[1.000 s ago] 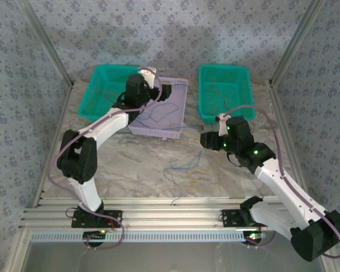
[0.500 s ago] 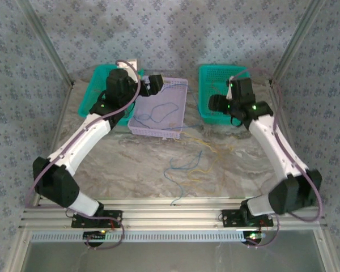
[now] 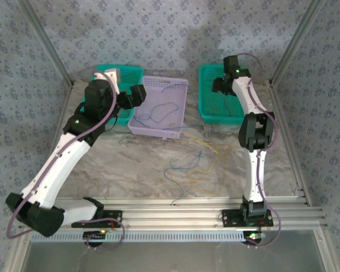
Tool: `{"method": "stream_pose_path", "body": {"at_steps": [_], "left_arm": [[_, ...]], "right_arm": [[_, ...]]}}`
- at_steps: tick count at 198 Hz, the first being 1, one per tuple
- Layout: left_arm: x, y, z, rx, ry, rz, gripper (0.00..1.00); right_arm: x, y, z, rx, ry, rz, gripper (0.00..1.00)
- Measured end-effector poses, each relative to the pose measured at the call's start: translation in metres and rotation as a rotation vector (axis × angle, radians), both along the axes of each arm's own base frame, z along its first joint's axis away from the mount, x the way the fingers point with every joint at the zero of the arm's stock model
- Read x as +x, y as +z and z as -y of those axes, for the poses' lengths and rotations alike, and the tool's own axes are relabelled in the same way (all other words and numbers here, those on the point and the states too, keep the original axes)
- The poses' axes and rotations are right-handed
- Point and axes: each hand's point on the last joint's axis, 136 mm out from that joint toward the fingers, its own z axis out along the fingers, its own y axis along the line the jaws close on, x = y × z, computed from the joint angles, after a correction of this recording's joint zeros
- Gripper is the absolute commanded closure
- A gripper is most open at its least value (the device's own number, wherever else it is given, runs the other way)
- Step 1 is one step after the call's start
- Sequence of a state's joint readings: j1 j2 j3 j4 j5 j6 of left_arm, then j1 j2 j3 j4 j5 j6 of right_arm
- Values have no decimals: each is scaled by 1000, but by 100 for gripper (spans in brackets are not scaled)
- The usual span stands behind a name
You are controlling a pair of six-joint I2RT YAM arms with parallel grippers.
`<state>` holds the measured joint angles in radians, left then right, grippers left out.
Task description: Untangle the cables
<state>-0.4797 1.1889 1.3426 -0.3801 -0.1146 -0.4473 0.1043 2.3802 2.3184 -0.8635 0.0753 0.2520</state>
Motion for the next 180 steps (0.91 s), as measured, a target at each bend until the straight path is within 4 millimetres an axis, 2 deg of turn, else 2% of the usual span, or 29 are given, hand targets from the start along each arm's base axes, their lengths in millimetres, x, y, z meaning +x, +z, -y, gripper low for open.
{"method": "stream_pose_path", "body": {"at_steps": [34,73,91,101,127,141,163,180], "left_arm": [[-21,-19,-19,27,39,-23,1],[-35,-53,-36,92,81,-68,0],[-39,-62,-44,117,101,-71,0],[-40,-65,-46,127,108,-70,0],[-40,-66,-49,133,119,-61,0],[-40,-67,-48,134,119,-62,0],[-39,-71,-48,137,118,-68,0],[-38,-75,-48,140,121,-74,0]], "right_arm": [[7,-27,-8,21,20,-47,28],[11,-55,-12,38,32,-87,31],[10,-72,-13,40,33,-117,34],[9,-80,-13,38,35,-132,40],[8,-96,-12,37,36,-159,70],[8,-97,-10,32,34,-161,83],[11,-91,-6,14,36,-143,99],[13,-86,-1,-25,39,-132,100]]}}
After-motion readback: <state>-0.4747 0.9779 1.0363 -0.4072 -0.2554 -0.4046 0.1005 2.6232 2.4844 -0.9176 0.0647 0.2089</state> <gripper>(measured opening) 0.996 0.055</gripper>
